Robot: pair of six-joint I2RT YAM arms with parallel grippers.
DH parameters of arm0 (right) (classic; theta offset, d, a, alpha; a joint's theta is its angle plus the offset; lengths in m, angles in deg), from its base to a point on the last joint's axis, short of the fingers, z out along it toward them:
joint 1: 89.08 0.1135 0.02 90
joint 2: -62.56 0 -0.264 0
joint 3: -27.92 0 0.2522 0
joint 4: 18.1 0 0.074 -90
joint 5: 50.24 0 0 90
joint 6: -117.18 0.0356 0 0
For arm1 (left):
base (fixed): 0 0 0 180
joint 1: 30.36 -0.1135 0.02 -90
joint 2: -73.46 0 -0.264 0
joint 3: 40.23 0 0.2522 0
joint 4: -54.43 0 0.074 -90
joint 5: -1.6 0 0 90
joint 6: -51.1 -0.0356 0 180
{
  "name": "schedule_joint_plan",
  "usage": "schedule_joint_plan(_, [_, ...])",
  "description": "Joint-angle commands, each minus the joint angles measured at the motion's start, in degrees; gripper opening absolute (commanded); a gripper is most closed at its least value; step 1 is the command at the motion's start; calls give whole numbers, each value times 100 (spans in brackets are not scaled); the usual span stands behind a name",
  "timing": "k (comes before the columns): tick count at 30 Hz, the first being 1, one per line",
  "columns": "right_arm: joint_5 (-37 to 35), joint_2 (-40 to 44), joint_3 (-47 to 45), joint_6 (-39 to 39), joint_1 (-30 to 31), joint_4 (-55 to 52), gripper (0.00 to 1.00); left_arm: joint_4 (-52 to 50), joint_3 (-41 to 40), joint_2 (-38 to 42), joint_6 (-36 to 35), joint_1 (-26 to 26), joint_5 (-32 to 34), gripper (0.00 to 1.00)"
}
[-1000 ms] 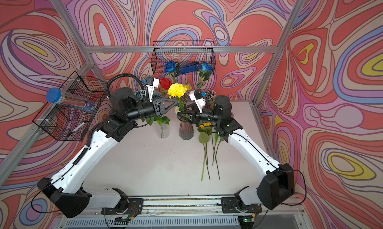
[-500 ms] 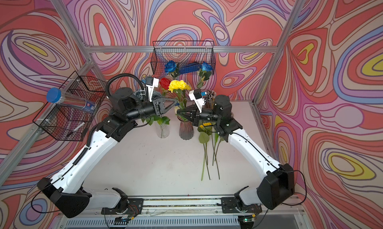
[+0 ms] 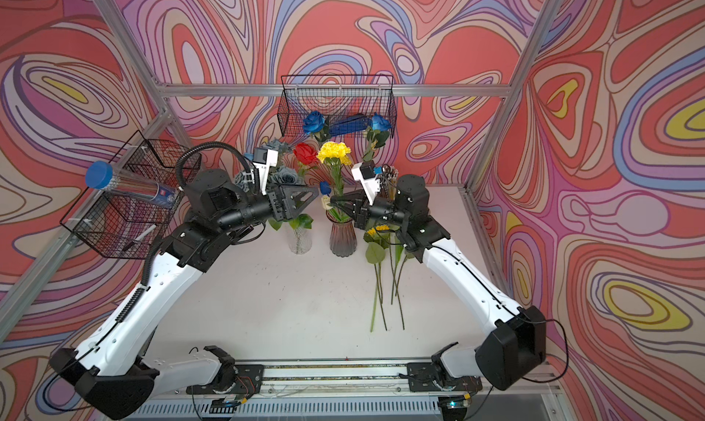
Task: Pick out yellow flowers from the vase
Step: Place the flower at the center of the board.
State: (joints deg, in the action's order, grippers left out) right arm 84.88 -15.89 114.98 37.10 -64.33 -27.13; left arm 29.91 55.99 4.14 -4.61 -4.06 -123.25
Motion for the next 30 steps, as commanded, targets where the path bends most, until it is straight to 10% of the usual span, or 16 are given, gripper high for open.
schedule_joint_plan(1, [-670, 214, -16, 103, -282, -229, 0, -88, -292, 407, 6, -418, -21, 77])
schedule_joint_plan(15, [-758, 355, -923, 1770, -2608, -530, 0, -1651, -717, 1676, -791, -1466, 872, 77])
schedule_joint_plan(30, [-853, -1158, -385, 682, -2534, -2784, 0, -1072, -2424, 2230, 570, -4514, -814, 77])
